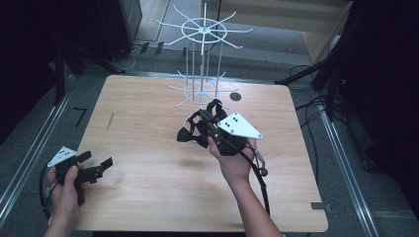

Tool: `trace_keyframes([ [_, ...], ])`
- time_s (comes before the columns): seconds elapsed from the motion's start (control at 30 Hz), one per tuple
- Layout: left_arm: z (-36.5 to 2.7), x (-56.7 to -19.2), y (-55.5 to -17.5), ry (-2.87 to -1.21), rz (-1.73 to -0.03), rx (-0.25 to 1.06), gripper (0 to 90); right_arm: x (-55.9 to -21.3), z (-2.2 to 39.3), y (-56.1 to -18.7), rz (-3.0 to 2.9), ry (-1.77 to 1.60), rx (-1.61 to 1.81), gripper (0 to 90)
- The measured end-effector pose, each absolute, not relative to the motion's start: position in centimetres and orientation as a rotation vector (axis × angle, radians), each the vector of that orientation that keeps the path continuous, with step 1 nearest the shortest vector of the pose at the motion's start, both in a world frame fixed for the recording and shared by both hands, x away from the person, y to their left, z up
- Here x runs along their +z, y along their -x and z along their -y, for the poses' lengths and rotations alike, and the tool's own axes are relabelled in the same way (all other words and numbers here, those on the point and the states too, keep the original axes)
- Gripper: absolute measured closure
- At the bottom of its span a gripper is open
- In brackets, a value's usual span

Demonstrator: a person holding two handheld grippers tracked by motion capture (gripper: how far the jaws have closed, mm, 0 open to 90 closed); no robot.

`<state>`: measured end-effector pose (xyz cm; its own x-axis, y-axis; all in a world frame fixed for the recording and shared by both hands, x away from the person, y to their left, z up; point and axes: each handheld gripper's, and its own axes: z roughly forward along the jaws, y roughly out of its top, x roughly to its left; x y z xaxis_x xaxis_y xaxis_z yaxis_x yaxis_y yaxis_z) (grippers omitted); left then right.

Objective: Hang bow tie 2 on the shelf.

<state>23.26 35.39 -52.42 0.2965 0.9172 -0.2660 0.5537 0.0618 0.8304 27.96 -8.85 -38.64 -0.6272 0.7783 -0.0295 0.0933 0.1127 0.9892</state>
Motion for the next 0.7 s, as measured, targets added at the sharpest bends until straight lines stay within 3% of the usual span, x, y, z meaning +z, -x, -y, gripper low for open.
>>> trace_keyframes([
  [0.7, -35.4, -52.4, -23.3, -1.611, -1.377, 0.474, 1.4, -38.3, 8.5, -29.8, -1.825, -0.872, 1.547, 89.7],
])
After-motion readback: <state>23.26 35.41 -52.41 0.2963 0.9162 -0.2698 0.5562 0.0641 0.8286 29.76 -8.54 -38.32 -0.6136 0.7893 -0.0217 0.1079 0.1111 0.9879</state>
